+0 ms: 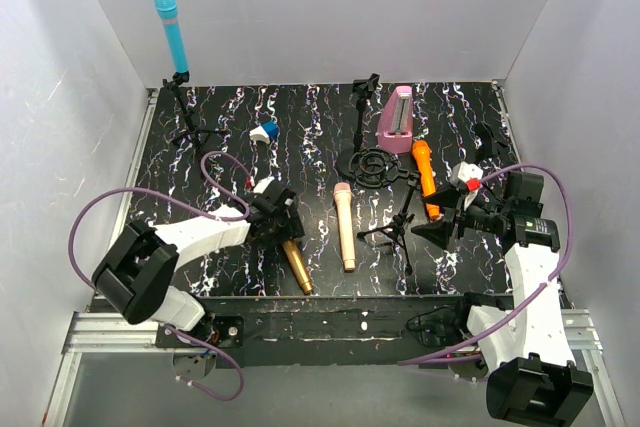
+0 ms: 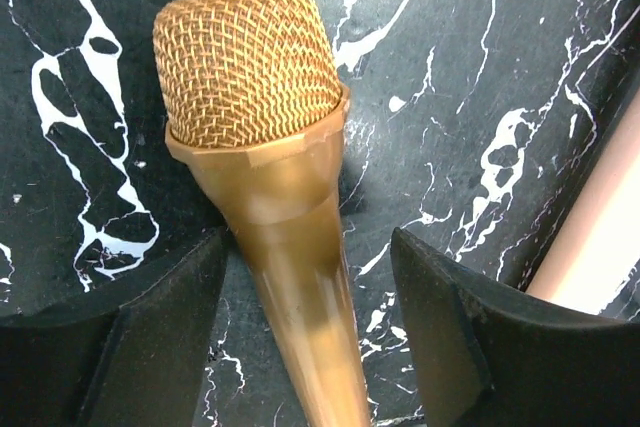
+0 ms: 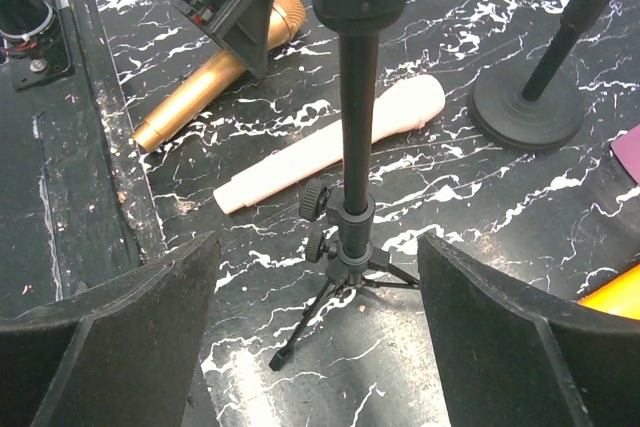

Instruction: Attach the microphones to the stand

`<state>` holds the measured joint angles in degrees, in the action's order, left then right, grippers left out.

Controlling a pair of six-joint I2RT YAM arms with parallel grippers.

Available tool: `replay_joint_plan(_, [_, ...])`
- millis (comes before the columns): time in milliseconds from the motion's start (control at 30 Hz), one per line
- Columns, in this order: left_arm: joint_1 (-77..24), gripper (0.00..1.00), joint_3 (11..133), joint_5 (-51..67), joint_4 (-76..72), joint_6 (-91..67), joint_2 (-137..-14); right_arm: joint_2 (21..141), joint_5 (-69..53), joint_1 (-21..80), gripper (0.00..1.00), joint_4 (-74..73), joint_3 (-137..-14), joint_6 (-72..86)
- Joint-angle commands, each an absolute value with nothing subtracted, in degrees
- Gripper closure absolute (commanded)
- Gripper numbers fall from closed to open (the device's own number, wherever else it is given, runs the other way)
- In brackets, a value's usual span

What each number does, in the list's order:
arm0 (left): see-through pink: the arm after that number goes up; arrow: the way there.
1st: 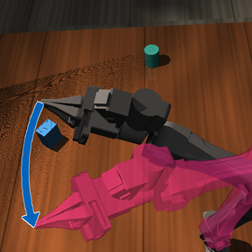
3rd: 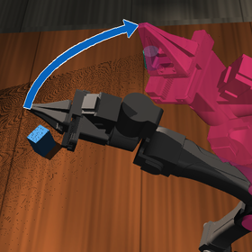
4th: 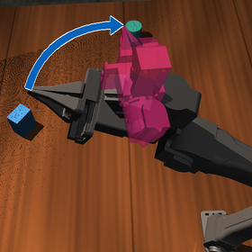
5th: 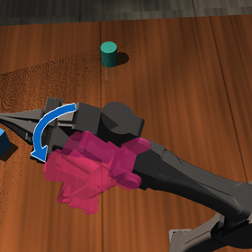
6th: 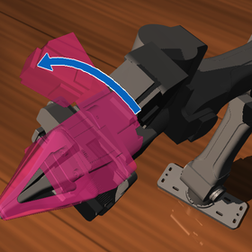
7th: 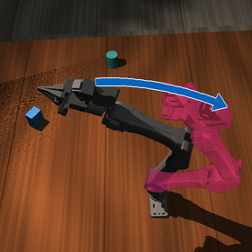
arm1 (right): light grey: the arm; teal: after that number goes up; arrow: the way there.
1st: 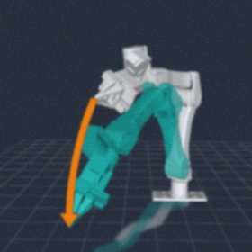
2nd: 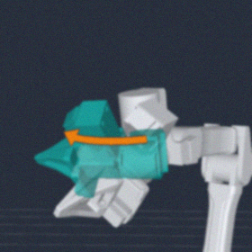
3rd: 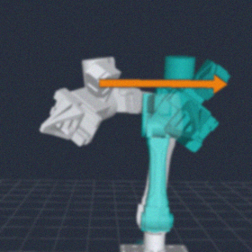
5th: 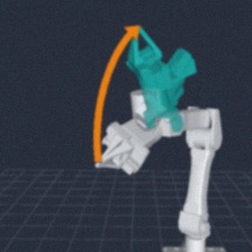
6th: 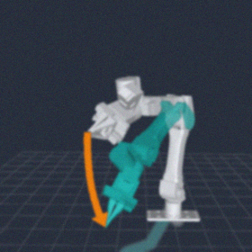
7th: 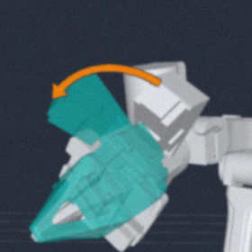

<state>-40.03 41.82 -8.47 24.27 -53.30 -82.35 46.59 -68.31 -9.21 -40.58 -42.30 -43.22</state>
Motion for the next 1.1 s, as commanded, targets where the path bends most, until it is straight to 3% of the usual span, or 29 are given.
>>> replay_joint_plan(0, [-40.52,0.4,44.46,-13.18,28.29,-53.0,-86.3,45.88,-71.72,-9.58,0.14,-42.45,-42.63,-46.14])
replay_joint_plan(67, [-40.61,0.46,46.48,-14.15,30.49,-52.91,-88.67,45.88,-71.89,-9.58,0.14,-42.98,-42.71,-46.58])
replay_joint_plan(200, [-40.78,0.48,47.81,-15.2,32.43,-52.38,-92.1,45.62,-71.98,-9.58,0.14,-44.03,-42.89,-47.55])
replay_joint_plan(400, [-40.78,0.87,48.95,-18.72,33.75,-49.93,-90.62,45.26,-71.89,-9.67,0.14,-45.7,-43.33,-48.95])
replay_joint_plan(567, [-40.69,0.99,51.32,-20.83,33.05,-41.07,-80.62,45.26,-72.16,-9.67,0.14,-46.67,-43.59,-49.83])
replay_joint_plan(867, [-40.25,1.0,56.41,-4.07,15.49,-9.87,-56.97,45.79,-72.6,-9.76,0.14,-46.76,-43.68,-50.1])
replay_joint_plan(1067, [-40.17,1.0,69.58,9.82,10.12,-2.55,-60.02,46.41,-72.51,-9.84,0.14,-46.58,-43.42,-50.18])
